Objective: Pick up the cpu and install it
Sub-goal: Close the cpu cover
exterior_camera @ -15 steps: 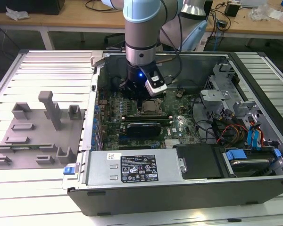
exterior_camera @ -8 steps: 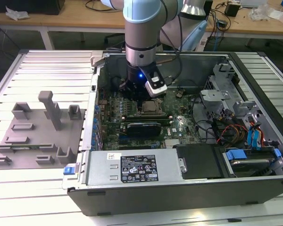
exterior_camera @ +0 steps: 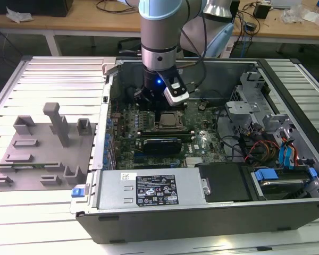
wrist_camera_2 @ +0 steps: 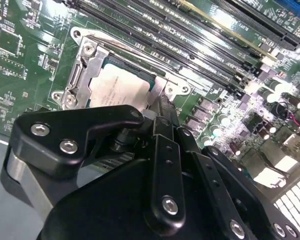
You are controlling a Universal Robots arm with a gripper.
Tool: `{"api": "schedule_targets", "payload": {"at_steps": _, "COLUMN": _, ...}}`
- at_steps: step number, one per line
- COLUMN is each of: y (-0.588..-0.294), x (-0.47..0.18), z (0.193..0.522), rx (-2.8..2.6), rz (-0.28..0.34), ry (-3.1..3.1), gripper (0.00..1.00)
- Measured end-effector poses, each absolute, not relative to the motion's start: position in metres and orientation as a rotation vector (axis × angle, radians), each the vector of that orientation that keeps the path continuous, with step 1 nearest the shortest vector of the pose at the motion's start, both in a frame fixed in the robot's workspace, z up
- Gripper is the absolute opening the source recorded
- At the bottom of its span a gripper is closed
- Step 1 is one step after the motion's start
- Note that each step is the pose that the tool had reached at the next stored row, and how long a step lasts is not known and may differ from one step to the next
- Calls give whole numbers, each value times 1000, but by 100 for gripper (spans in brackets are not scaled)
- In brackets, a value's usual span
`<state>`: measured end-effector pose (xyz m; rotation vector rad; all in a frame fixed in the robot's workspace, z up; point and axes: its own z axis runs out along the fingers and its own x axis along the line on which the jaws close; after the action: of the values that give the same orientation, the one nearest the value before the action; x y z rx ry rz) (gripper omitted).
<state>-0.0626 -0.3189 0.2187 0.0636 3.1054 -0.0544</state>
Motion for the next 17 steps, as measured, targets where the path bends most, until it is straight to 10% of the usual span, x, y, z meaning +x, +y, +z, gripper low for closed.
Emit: {"api": "schedule_targets", "payload": {"at_steps": 17, "y": -320, "x": -28, "z": 223, "rx": 64, "rz": -55, "ry": 3120, "gripper": 11}}
